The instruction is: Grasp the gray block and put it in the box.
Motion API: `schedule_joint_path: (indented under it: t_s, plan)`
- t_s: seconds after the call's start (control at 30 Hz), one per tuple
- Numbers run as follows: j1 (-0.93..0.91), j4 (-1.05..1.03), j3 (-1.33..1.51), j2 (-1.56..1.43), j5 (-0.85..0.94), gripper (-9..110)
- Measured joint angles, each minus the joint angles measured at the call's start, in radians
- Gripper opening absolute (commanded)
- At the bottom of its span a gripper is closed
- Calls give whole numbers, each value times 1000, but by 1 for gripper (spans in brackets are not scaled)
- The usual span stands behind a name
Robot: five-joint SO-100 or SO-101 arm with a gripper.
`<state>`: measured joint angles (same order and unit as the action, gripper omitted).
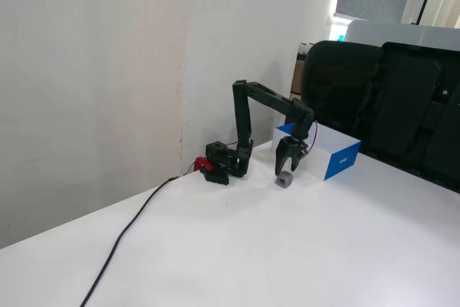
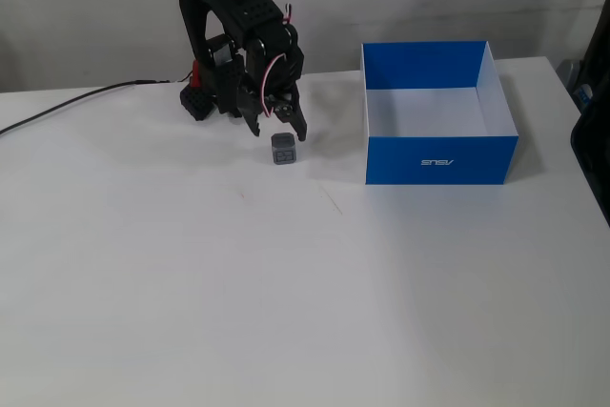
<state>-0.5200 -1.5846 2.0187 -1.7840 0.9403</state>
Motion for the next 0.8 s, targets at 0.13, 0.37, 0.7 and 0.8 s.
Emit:
schedule_joint_path:
  t_s: [0.13, 0.37, 0.7, 0.8]
  plan:
    - [2, 23, 12, 12, 0, 31]
    - [18, 48, 37, 15, 0, 30]
    - [17, 92, 64, 35, 0, 16]
    - [17, 94, 64, 38, 0, 6]
